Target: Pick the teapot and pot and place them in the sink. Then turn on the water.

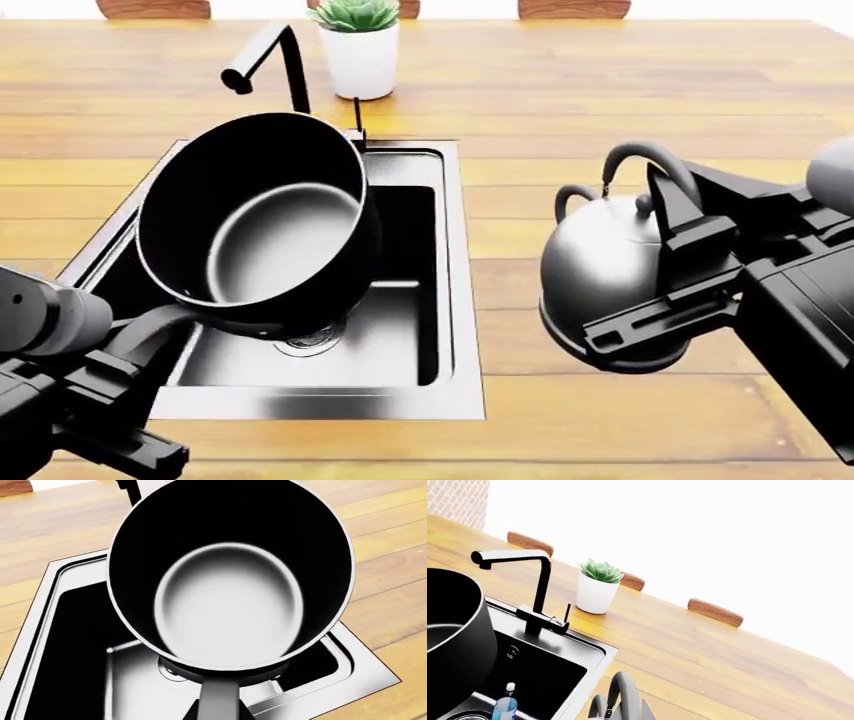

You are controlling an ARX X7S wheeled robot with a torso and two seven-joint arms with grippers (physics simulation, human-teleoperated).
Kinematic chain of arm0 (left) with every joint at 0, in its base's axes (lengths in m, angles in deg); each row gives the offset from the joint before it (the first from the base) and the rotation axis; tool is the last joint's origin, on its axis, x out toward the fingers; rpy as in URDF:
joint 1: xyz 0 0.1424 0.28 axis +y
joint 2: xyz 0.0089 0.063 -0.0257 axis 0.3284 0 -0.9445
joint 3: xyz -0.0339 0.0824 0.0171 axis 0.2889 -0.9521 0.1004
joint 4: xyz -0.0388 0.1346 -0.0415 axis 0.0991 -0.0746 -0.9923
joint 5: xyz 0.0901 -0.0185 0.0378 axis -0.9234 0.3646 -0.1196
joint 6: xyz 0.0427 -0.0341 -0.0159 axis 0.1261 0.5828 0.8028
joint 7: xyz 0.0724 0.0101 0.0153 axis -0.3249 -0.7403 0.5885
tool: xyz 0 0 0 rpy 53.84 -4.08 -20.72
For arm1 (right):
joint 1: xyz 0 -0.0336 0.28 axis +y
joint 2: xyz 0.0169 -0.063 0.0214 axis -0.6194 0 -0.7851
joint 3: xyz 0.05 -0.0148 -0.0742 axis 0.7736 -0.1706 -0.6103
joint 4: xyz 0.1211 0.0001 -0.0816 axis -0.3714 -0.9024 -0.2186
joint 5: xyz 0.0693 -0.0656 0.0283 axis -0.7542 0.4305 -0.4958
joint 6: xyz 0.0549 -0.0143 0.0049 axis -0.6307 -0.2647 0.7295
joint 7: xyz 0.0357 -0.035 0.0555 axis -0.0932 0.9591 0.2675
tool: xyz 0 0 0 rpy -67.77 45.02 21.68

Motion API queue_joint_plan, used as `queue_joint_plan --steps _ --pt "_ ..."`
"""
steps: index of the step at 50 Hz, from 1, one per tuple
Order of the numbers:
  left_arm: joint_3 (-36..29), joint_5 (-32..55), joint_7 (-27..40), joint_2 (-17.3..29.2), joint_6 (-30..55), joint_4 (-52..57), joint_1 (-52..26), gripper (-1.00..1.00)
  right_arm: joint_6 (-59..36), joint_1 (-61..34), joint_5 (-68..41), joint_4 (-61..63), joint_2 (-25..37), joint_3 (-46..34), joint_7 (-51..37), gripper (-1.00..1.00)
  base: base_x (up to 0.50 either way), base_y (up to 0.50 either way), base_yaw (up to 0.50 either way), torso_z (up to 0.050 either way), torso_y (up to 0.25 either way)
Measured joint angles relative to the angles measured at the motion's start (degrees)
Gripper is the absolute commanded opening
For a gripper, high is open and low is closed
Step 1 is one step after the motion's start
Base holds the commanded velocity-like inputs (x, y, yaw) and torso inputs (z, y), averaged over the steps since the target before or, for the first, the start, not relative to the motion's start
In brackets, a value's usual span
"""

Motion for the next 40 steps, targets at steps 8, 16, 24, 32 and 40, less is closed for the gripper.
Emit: queue_joint_plan --steps 8,16,24,32,40 --pt "0.37 -0.08 0.04 0.08 0.15 -0.32 0.06 -1.00 0.12 0.10 0.20 0.02 -0.07 -0.09 0.05 -1.00 0.00 0.50 0.00 0.001 0.004" --pt "0.91 -0.25 0.14 0.13 0.65 -1.23 0.16 -1.00 0.34 0.39 0.45 0.06 0.03 0.00 0.19 -1.00 0.00 0.50 0.00 0.003 0.003" --pt "1.74 -0.08 0.39 0.16 1.37 -1.99 0.02 -1.00 0.63 0.70 0.60 0.15 0.26 0.18 0.40 -1.00 0.00 0.50 0.00 0.001 0.004" --pt "2.91 0.45 0.55 0.12 2.46 -2.95 -0.42 -1.00 0.98 1.18 0.93 0.14 0.50 0.49 0.80 -1.00 0.00 0.50 0.00 0.001 0.004" --pt "4.24 0.99 0.77 -0.17 3.85 -3.97 -1.13 -1.00 1.24 1.43 1.22 -0.02 0.69 0.75 1.17 -1.00 0.00 0.50 0.00 0.001 0.003"
